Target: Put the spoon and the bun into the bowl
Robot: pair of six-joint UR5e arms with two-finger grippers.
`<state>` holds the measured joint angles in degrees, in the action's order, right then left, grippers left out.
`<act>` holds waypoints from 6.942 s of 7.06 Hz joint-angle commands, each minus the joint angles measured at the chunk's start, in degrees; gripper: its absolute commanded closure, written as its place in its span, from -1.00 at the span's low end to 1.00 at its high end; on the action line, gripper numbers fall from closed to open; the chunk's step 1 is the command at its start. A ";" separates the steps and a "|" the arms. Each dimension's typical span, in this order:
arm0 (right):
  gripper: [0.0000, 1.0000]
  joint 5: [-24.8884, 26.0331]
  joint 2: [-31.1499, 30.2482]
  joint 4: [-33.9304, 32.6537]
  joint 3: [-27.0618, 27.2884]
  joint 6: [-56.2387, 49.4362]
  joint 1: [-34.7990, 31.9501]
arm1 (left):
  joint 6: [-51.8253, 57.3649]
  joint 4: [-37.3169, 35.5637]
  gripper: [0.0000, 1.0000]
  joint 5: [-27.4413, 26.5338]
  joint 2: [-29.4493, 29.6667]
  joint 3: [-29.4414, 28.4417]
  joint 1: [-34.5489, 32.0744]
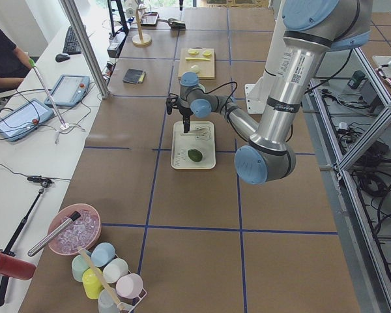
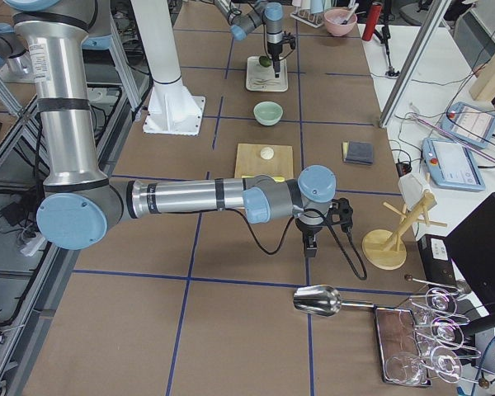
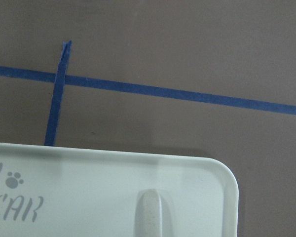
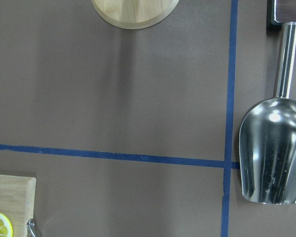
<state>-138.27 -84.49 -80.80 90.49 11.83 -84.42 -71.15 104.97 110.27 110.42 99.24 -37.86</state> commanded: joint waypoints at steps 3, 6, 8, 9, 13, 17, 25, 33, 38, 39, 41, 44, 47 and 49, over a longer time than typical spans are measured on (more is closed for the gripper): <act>-1.00 0.45 0.29 -0.06 10.55 17.03 7.40 | -0.04 0.15 -0.71 -1.19 0.50 -2.56 2.26; -1.00 0.72 2.04 -0.06 13.31 24.29 10.76 | 0.13 0.24 -0.60 -1.19 -0.03 -2.65 2.52; -1.00 0.81 2.40 -0.06 13.40 25.35 11.38 | -0.22 0.15 -0.23 -1.19 0.06 -2.56 2.61; -1.00 0.81 2.40 -0.06 13.40 25.44 11.73 | -0.30 0.15 0.13 -1.19 0.06 -2.64 2.61; -1.00 0.98 3.28 -0.06 14.19 28.07 13.04 | -0.31 -0.64 1.00 -1.11 -0.21 -1.43 2.53; -1.00 13.24 8.62 0.55 16.73 44.98 27.60 | -0.21 -4.95 1.00 -1.02 0.84 3.68 -0.89; -1.00 31.13 10.14 5.57 14.55 55.85 50.74 | -28.76 0.41 1.00 -8.29 17.18 -0.53 2.86; 1.00 30.78 12.51 5.04 11.99 54.88 49.27 | -32.12 5.69 1.00 -12.16 18.07 -5.63 7.09; 1.00 29.99 18.75 -4.81 15.33 54.88 46.98 | -33.00 9.28 1.00 -12.36 18.25 -7.83 8.32; 1.00 29.99 18.75 -4.81 15.51 54.88 46.89 | -33.00 9.38 -0.03 -12.36 18.42 -7.40 8.33; 1.00 29.99 18.75 -4.81 15.94 54.88 46.89 | -32.21 9.12 -1.00 -12.36 17.72 -5.64 8.24; 1.00 30.42 21.28 -4.46 15.95 55.93 48.20 | -22.25 0.74 -1.00 -11.83 15.36 0.04 4.92; 1.00 32.08 27.60 -4.37 15.34 60.50 53.02 | -0.82 -13.97 -1.00 -7.79 12.29 6.91 -3.77; 1.00 35.43 30.51 -4.10 13.06 62.16 55.93 | 13.24 -17.41 -1.00 -7.44 9.21 9.13 -10.35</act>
<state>-104.51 -55.95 -85.07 105.08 72.71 -30.13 -66.45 89.95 102.45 121.19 107.28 -44.02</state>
